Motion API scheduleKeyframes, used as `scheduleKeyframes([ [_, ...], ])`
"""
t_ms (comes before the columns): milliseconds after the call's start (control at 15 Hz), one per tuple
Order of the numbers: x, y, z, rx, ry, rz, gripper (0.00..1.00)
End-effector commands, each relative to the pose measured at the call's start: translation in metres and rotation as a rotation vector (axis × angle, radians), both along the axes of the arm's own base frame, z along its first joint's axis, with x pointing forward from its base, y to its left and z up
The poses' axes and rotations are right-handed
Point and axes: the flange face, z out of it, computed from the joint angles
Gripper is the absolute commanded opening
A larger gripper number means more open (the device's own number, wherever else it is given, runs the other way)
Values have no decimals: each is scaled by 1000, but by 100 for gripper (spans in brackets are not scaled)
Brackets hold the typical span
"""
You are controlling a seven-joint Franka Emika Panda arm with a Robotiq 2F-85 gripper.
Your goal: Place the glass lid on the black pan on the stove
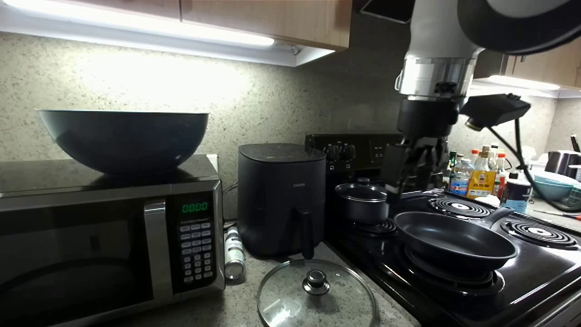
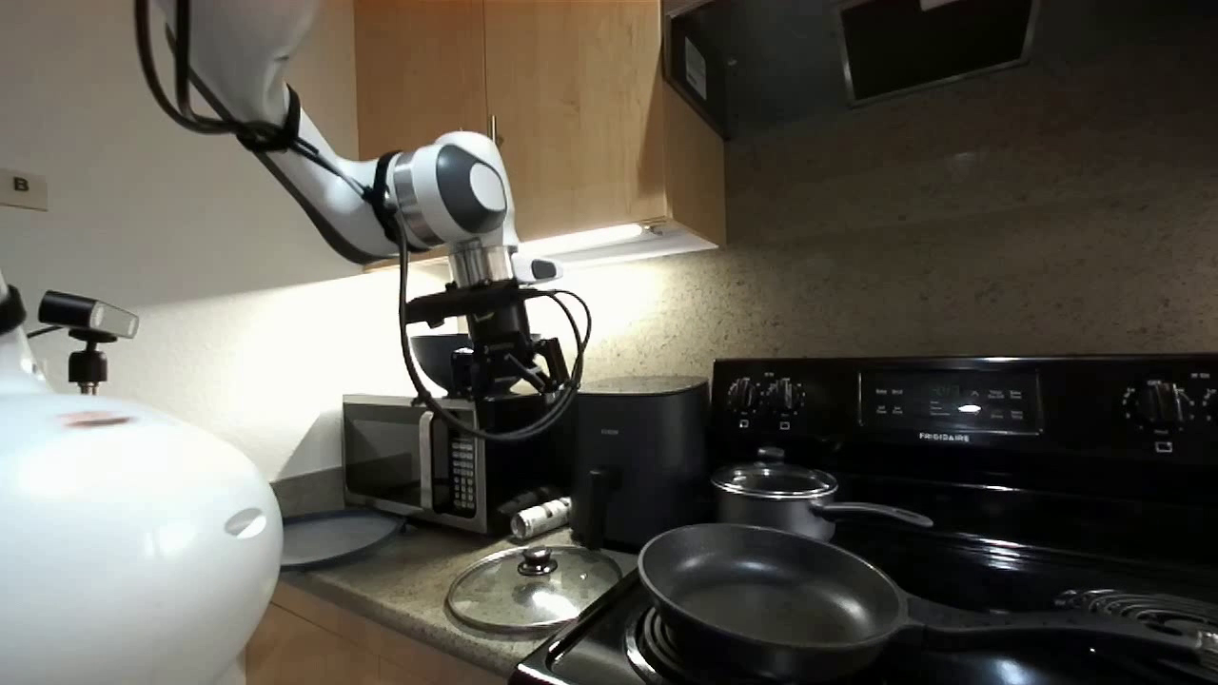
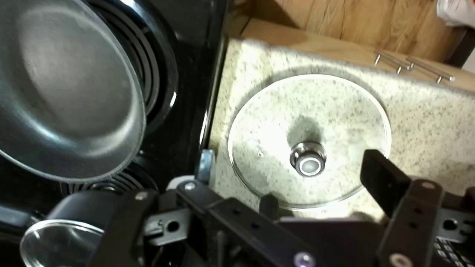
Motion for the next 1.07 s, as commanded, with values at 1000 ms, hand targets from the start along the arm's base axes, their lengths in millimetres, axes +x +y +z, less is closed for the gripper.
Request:
scheduleKeyframes([
  [1000, 63, 41, -77, 59, -46, -98, 100],
])
